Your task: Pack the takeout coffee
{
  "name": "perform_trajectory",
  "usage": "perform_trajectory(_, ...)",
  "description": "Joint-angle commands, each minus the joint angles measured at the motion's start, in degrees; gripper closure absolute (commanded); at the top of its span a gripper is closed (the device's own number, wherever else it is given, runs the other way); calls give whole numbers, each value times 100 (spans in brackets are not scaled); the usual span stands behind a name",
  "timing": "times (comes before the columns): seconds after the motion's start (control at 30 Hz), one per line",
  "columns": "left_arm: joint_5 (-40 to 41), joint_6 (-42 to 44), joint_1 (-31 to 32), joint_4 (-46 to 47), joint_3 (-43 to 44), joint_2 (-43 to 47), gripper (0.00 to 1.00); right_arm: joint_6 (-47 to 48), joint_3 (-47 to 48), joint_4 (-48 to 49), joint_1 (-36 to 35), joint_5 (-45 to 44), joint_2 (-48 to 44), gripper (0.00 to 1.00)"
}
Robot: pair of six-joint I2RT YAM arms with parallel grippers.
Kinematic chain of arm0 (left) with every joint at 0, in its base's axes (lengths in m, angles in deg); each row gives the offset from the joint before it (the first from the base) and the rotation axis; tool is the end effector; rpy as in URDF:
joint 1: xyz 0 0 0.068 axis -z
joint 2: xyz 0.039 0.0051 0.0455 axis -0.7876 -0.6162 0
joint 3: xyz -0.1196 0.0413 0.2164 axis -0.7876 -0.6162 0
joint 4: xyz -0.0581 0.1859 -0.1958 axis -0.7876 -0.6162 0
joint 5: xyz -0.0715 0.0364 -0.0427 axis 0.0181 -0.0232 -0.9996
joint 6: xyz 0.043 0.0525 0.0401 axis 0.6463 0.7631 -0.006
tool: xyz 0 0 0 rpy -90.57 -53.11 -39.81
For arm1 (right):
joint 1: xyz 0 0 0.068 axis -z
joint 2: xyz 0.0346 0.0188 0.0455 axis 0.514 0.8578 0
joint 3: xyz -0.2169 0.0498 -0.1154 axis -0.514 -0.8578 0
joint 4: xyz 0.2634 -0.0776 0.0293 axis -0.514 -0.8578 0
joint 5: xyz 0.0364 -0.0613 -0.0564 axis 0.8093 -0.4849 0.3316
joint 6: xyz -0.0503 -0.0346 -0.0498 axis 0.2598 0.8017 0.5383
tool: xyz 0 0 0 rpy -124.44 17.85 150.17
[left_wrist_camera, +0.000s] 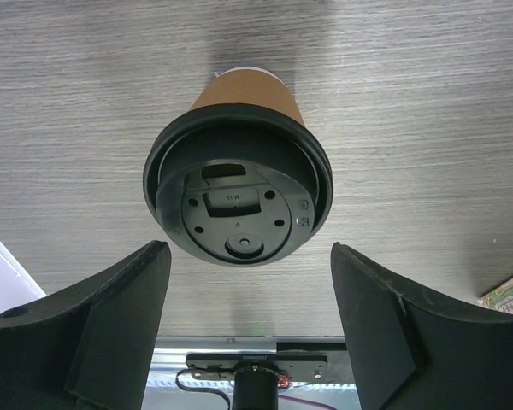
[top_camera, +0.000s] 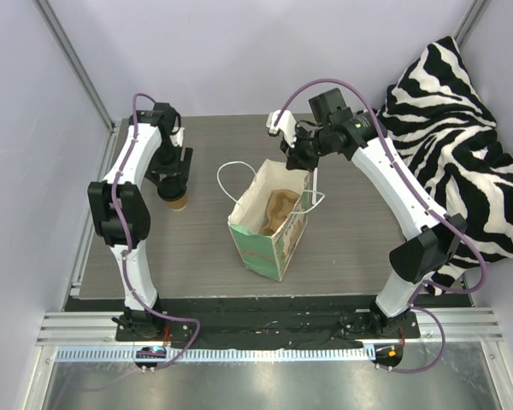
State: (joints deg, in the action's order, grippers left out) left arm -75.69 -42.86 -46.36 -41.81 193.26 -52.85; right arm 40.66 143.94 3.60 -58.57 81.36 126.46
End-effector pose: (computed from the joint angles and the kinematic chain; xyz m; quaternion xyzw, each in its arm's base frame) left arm 0.4171 -0.0377 0.2244 0.0091 0.9957 0.0148 0.0912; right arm 0.3273 0.2051 0.3576 -0.5892 0.7032 0.1669 0.3613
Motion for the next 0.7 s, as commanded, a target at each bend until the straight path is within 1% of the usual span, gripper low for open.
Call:
perform_trajectory(0.0, 134, -78, -16, -32, 148, -72, 21, -40, 234, 33, -5, 57, -127, 99)
perform_trajectory(0.2, 187, -104, -24, -14, 86, -63, 18, -31, 217, 33, -5, 65, -145, 99)
perform_trajectory(0.5, 284, -96, -24, 65, 25, -124, 18, -14, 208, 42, -5, 92, -136, 99)
perform_trajectory(0.67, 249, -104, -42, 109, 130, -212, 18, -14, 208, 33, 4, 109, -127, 99)
